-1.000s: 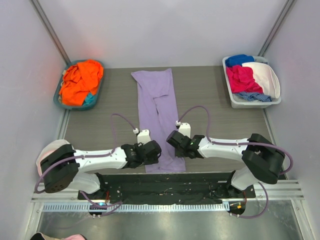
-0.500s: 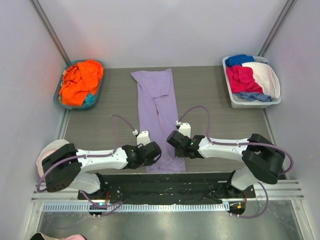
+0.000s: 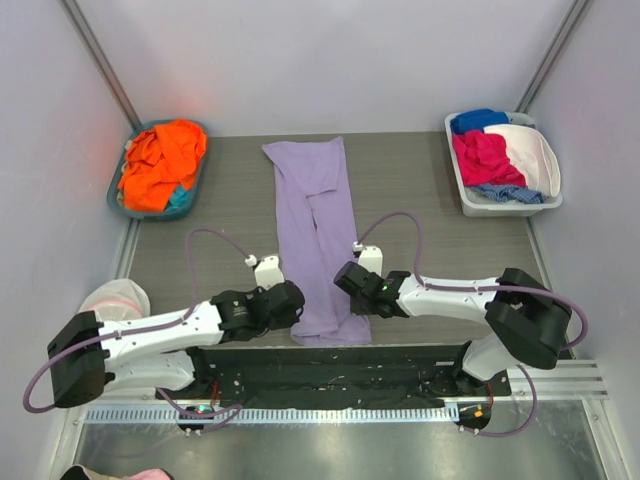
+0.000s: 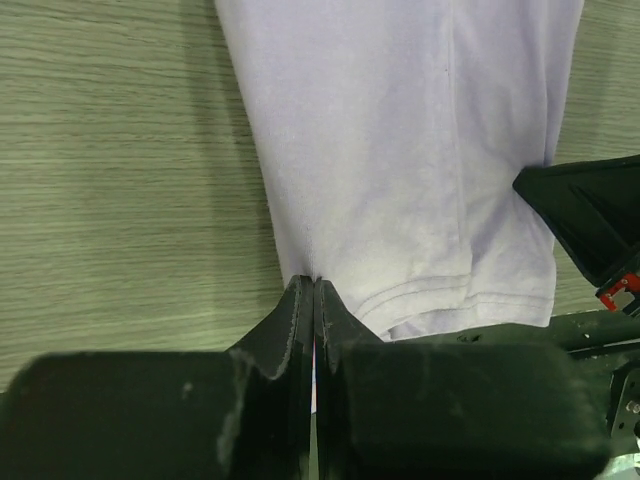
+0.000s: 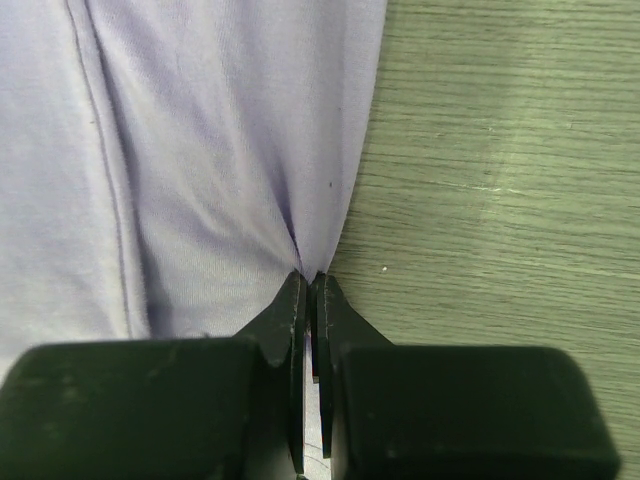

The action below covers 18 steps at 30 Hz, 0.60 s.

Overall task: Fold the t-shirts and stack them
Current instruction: Fold the tshirt

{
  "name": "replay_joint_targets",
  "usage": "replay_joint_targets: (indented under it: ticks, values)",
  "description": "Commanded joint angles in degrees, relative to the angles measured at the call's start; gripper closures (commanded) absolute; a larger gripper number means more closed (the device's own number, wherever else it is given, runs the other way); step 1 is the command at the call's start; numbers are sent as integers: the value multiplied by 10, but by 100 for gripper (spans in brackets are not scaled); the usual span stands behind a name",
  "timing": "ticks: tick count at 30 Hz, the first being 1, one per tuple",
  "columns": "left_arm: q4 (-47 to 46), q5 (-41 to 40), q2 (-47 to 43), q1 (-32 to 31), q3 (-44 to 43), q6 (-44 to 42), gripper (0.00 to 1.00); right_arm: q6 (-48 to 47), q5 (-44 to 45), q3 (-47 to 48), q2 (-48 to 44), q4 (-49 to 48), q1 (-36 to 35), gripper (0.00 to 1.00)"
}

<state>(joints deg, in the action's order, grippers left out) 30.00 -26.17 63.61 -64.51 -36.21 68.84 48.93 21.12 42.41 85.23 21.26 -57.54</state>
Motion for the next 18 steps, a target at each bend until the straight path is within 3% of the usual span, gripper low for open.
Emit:
replay_joint_targets:
  ticks: [1, 18]
  values:
    - [34, -17, -23, -4, 16, 23, 98, 8, -8, -17, -2, 24, -1, 95]
    - [55, -22, -67, -37, 98, 87, 100, 8, -8, -13, 0, 29, -1, 95]
